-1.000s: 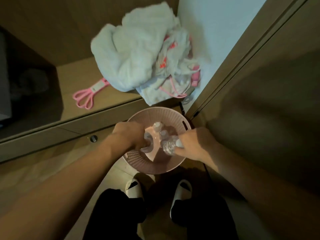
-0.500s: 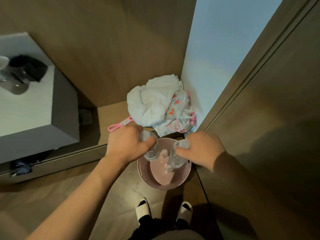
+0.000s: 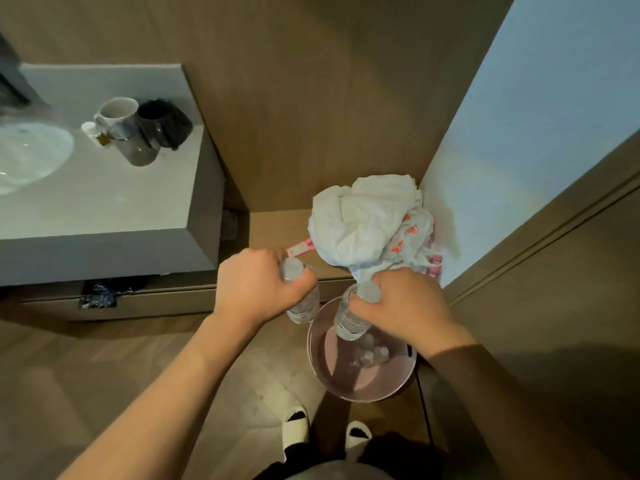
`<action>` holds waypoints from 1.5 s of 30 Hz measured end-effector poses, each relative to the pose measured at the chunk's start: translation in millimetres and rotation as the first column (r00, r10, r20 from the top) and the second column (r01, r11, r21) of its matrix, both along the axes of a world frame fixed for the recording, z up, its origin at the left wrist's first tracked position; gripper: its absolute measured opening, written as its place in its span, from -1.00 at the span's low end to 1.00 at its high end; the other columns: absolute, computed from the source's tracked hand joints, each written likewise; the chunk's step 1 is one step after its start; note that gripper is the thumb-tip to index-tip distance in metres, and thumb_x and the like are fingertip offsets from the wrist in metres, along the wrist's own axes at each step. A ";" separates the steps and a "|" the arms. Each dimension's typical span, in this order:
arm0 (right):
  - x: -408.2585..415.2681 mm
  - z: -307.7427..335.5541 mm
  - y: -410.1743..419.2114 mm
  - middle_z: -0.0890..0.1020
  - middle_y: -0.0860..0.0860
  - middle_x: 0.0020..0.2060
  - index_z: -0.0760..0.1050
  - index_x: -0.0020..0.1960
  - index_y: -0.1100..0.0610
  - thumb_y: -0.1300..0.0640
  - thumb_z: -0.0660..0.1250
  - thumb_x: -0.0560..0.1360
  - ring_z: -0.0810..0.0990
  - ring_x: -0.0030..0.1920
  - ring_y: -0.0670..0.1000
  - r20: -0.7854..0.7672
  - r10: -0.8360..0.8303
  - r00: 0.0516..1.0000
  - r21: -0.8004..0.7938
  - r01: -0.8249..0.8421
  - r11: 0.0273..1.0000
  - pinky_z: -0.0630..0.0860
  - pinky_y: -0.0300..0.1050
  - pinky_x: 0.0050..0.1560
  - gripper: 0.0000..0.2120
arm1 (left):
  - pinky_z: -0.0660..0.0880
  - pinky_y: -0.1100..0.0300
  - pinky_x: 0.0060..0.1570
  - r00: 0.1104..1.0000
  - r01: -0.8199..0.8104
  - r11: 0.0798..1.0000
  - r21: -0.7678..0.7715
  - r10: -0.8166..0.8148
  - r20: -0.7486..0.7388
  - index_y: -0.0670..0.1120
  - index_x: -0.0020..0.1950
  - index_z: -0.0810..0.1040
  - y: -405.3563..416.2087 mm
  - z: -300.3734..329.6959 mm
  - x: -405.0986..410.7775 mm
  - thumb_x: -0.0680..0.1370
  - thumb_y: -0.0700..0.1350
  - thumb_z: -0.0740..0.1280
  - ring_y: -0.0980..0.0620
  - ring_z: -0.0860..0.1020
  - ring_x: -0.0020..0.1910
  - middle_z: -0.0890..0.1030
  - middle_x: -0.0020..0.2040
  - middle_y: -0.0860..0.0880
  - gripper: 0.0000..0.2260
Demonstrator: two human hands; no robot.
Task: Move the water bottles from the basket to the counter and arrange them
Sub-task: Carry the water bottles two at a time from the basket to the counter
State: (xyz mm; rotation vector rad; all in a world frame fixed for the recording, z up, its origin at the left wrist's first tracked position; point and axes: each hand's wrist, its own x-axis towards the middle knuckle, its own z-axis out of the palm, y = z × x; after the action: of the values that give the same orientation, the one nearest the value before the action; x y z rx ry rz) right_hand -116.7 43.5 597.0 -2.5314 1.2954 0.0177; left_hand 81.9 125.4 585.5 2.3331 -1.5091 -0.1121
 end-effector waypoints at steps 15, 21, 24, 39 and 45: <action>166.9 9.6 68.4 0.58 -0.02 -0.26 0.53 -0.14 0.01 -0.35 0.17 0.45 0.54 -0.21 0.01 0.010 0.643 0.766 -0.011 -0.643 0.766 0.48 -0.10 -0.17 -0.56 | 0.19 0.31 -0.49 0.779 -0.602 0.793 -0.089 0.608 0.150 -0.04 -0.53 0.29 168.8 31.0 60.3 0.35 0.29 0.20 0.09 0.35 -0.56 0.34 -0.59 0.05 -0.55; 260.4 11.8 152.8 0.48 -0.10 -0.38 0.47 -0.22 0.00 -0.37 0.13 0.43 0.50 -0.30 -0.04 -0.049 0.819 0.572 -0.054 -0.820 0.570 0.41 -0.15 -0.28 -0.56 | 0.11 0.27 -0.48 0.561 -0.806 0.575 -0.141 0.818 0.125 -0.08 -0.54 0.21 273.7 28.1 102.9 0.30 0.30 0.16 0.06 0.28 -0.54 0.26 -0.61 0.03 -0.52; 304.2 10.1 201.3 0.45 -0.09 -0.41 0.43 -0.29 0.02 -0.36 0.17 0.41 0.51 -0.30 0.02 -0.035 0.856 0.517 -0.070 -0.855 0.514 0.42 -0.13 -0.26 -0.56 | 0.14 0.28 -0.49 0.487 -0.855 0.506 -0.118 0.859 0.156 -0.09 -0.52 0.26 325.4 26.8 129.1 0.29 0.31 0.17 -0.01 0.33 -0.51 0.28 -0.60 0.02 -0.52; 535.5 33.3 419.3 0.44 -0.03 -0.47 0.31 -0.42 0.07 -0.29 0.24 0.39 0.51 -0.34 0.09 0.060 0.934 0.352 -0.102 -0.929 0.357 0.27 -0.13 -0.39 -0.54 | 0.15 0.19 -0.44 0.270 -0.949 0.290 -0.126 0.950 0.158 -0.09 -0.51 0.31 550.5 48.0 316.7 0.32 0.29 0.27 -0.04 0.39 -0.45 0.35 -0.56 0.04 -0.52; 638.4 17.0 466.8 0.47 -0.03 -0.45 0.38 -0.40 0.07 -0.29 0.24 0.36 0.57 -0.31 0.09 0.029 0.954 0.297 -0.072 -0.952 0.299 0.33 -0.15 -0.36 -0.56 | 0.22 0.16 -0.34 0.194 -0.976 0.204 -0.074 0.973 0.127 -0.11 -0.46 0.34 599.4 38.0 411.6 0.32 0.29 0.19 -0.10 0.44 -0.34 0.41 -0.49 0.00 -0.54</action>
State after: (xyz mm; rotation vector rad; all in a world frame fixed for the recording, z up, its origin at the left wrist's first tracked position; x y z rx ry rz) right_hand 521.7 510.2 614.1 -2.8720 -0.4783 0.1598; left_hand 493.5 724.7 623.5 2.8693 0.2801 0.3990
